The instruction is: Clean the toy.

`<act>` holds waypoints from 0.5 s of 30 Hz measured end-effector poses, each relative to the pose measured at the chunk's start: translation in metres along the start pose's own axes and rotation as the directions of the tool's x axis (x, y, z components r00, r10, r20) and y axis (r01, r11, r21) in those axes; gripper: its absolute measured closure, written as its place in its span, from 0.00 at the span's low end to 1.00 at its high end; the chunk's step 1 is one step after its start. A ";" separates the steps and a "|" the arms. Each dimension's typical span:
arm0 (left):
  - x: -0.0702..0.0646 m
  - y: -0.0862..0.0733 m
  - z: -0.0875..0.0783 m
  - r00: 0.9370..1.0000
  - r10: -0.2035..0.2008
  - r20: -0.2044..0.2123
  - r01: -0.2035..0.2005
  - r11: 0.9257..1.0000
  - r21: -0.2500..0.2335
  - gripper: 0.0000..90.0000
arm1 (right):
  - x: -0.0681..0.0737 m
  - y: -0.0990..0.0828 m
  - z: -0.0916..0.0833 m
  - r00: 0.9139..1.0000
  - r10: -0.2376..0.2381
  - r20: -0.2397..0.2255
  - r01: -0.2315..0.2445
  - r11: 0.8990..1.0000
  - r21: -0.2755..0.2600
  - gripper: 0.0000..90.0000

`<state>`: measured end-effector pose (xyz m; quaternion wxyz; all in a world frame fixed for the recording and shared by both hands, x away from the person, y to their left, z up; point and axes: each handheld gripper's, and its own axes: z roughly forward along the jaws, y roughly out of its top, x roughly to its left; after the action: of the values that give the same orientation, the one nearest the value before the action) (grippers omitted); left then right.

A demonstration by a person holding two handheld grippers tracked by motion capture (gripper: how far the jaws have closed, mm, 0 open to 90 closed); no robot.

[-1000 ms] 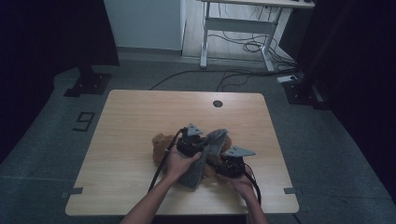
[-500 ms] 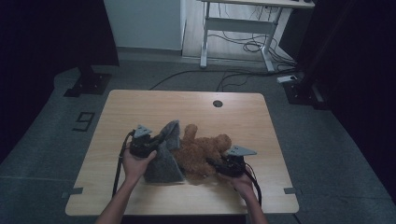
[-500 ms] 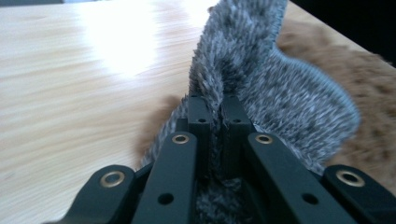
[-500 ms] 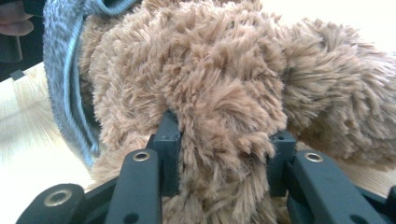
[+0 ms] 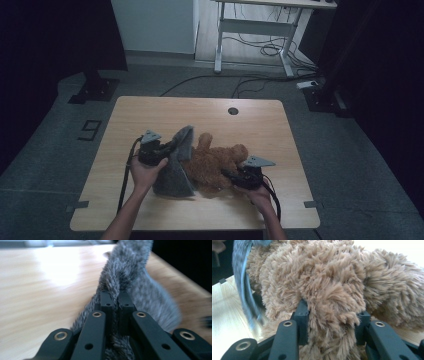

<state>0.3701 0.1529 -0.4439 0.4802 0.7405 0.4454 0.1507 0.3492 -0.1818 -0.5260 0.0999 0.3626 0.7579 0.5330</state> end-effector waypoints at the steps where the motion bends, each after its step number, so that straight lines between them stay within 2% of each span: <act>1: -0.013 0.004 0.003 0.999 0.028 0.018 -0.028 1.000 -0.003 0.94 | 0.000 0.000 0.000 1.000 -0.001 0.000 0.001 1.000 0.000 0.66; 3: -0.040 0.011 0.014 0.994 0.088 0.063 -0.088 0.996 -0.001 0.94 | 0.000 0.000 0.000 1.000 0.001 -0.003 -0.001 1.000 0.001 0.66; 6: -0.077 0.019 0.035 0.982 0.158 0.108 -0.159 0.987 0.006 0.94 | 0.000 0.000 0.000 1.000 0.003 -0.002 -0.003 1.000 -0.001 0.66; 9: -0.103 0.026 0.063 0.975 0.173 0.142 -0.179 0.983 0.031 0.94 | 0.000 -0.001 -0.001 1.000 0.002 -0.007 -0.002 1.000 -0.004 0.66; 10: -0.107 0.027 0.070 0.974 0.176 0.141 -0.184 0.982 0.050 0.94 | -0.001 -0.001 -0.002 1.000 0.002 -0.011 -0.002 1.000 -0.002 0.66; 12: -0.113 0.023 0.090 0.974 0.196 0.109 -0.208 0.971 0.116 0.94 | -0.001 -0.001 -0.001 1.000 0.001 -0.012 -0.001 1.000 -0.004 0.66; 13: -0.112 0.019 0.098 0.975 0.196 0.100 -0.209 0.968 0.138 0.94 | -0.001 -0.001 -0.002 1.000 0.002 -0.012 -0.002 1.000 -0.003 0.66; 15: -0.104 0.013 0.101 0.980 0.165 0.111 -0.178 0.976 0.123 0.94 | -0.002 -0.002 -0.001 1.000 0.006 -0.003 -0.006 1.000 0.000 0.66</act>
<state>0.3845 0.0093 -0.4611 0.4369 0.8130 0.3642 0.1245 0.3490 -0.1844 -0.5273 0.0971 0.3642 0.7569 0.5338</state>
